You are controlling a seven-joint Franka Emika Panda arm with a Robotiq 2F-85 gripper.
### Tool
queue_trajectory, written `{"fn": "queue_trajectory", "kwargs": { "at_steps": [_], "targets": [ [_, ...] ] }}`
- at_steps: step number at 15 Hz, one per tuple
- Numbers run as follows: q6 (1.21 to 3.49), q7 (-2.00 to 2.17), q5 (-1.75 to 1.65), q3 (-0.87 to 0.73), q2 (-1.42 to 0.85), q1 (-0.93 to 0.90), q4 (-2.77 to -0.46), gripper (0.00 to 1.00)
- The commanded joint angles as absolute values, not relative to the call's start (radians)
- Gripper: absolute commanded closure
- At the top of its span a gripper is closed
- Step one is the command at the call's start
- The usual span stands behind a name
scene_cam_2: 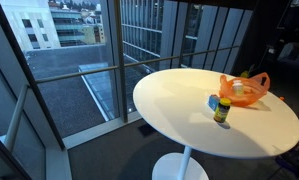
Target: Remove the blue box from the plastic
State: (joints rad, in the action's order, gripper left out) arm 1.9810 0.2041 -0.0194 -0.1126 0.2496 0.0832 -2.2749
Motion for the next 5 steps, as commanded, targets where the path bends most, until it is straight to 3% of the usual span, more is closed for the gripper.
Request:
{"fn": "queue_trajectory", "kwargs": {
  "at_steps": [1,5],
  "targets": [
    [1.933,0.183,-0.006,-0.108,0.259,0.099,-2.247,0.0],
    [1.962,0.201,-0.015,-0.1,0.259,0.097,-2.269,0.0]
  ]
}}
